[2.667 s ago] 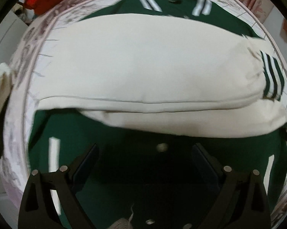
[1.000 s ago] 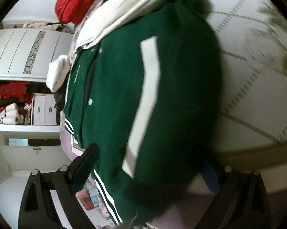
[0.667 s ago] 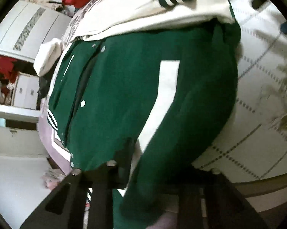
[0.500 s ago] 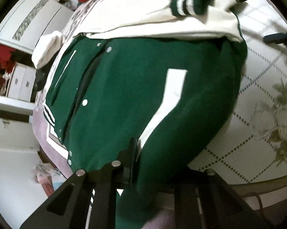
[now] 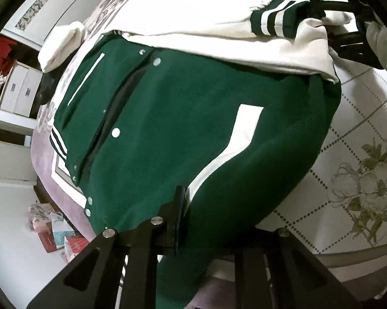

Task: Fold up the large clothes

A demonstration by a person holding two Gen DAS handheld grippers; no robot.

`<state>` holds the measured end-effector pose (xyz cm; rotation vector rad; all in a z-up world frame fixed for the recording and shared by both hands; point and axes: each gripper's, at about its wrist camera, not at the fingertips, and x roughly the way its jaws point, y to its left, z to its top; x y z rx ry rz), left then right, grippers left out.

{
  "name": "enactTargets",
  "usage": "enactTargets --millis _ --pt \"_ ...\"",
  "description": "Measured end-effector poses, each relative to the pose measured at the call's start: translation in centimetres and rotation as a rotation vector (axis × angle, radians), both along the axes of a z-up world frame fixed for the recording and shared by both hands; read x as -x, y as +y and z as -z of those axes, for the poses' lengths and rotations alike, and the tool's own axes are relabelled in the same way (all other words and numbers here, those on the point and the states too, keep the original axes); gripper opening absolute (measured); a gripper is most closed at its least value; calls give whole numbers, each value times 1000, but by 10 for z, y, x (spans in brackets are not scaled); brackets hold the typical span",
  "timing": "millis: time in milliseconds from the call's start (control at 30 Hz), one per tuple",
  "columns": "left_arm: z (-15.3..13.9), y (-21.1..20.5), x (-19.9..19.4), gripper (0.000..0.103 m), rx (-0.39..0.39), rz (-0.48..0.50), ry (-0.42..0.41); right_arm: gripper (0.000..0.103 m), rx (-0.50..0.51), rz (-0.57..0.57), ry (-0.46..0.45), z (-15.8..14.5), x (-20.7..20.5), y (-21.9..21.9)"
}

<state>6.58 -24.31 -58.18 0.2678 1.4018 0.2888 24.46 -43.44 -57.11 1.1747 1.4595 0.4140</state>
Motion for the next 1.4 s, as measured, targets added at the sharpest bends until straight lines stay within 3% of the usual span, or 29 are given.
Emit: enactTargets --millis 133,267,433,600,733,833,1033,1100,1200,1333,1400 --pt "-31 16 5 12 62 -12 -36 15 16 18 -7 -46 4 3" --pt "-69 42 8 12 150 -26 -70 15 76 7 -45 -115 0 9" --pt "-107 106 -12 12 251 -55 -110 15 164 -15 -82 -190 -30 66" --pt "-123 197 -55 12 347 -98 -151 15 255 -17 -89 -225 -88 148" --pt "-113 276 -102 12 446 -139 -186 15 332 -31 -71 -217 -145 225" --pt "-89 328 -136 13 500 -150 -180 15 394 -35 -36 -190 -187 281" --pt "-17 416 -188 25 593 -200 -75 19 456 -83 8 -123 -238 347" --pt "0 437 -194 25 654 -237 -58 27 458 -109 2 -108 -244 359" --pt "3 454 -193 25 709 -286 -68 48 378 -142 -31 -94 -246 361" --pt "-18 472 -176 23 806 -365 -139 59 172 -164 -107 -104 -236 351" --pt "-30 481 -166 27 795 -394 -181 63 208 -162 -143 -119 -222 337"
